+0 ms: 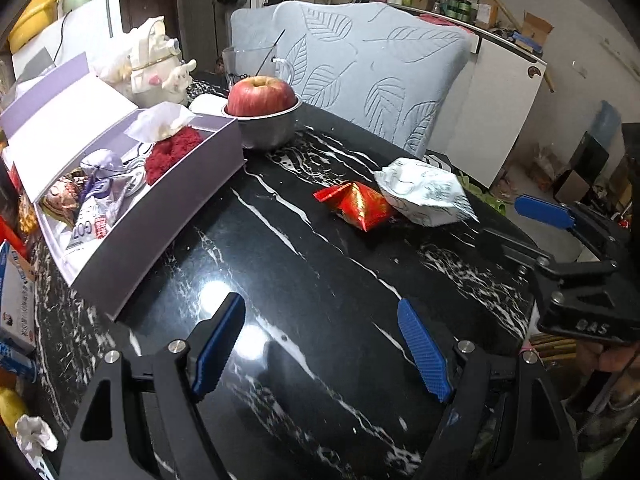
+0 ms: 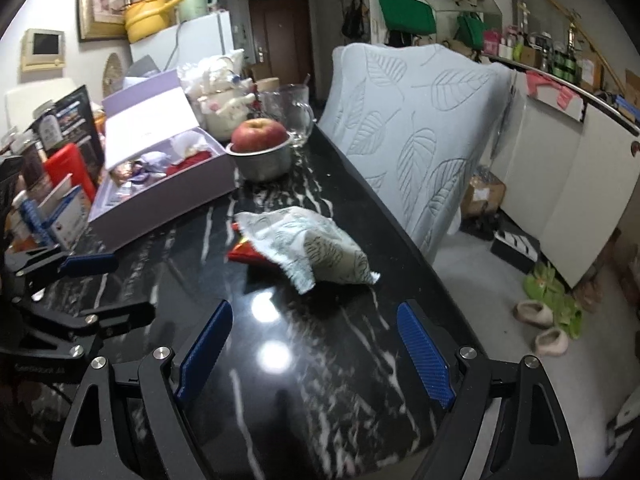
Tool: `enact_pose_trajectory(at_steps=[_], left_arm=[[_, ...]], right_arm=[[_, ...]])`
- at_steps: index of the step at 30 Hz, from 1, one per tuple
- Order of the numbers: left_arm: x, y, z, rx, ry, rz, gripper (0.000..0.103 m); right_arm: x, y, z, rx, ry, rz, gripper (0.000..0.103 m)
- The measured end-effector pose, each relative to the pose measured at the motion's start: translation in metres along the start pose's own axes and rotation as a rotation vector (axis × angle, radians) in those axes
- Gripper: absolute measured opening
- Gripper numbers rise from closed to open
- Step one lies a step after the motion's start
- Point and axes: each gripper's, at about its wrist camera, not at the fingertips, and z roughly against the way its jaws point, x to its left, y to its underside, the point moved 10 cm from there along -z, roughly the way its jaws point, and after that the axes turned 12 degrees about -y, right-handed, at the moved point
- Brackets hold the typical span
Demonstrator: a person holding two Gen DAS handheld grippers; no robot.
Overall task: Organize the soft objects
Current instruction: 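Grasp the red snack packet with the left gripper while the right gripper grasps the white printed bag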
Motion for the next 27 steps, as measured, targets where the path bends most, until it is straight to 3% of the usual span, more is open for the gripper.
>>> enact_pose_trajectory(at_steps=[11, 18, 21, 23, 27], left_arm=[[0.013, -0.024, -0.023, -0.013, -0.001, 0.017, 0.079], [0.007, -0.039, -0.034, -0.020, 0.024, 0.000, 0.079], [0.000, -0.044, -0.037, -0.023, 0.039, -0.010, 0.079], [-0.006, -0.048, -0.039, -0.028, 0.044, -0.021, 0.079], [-0.016, -0.052, -0.043, -0.027, 0.058, -0.034, 0.079]], right_arm=[[-0.009, -0.026, -0.062, 0.047, -0.030, 0.060, 0.094], [-0.018, -0.028, -0.083, 0.089, -0.131, 0.014, 0.093], [-0.020, -0.026, -0.086, 0.101, -0.176, -0.021, 0.085], [-0.024, -0.026, -0.086, 0.101, -0.170, -0.032, 0.070], [-0.038, -0.021, -0.082, 0.105, -0.139, -0.054, 0.063]])
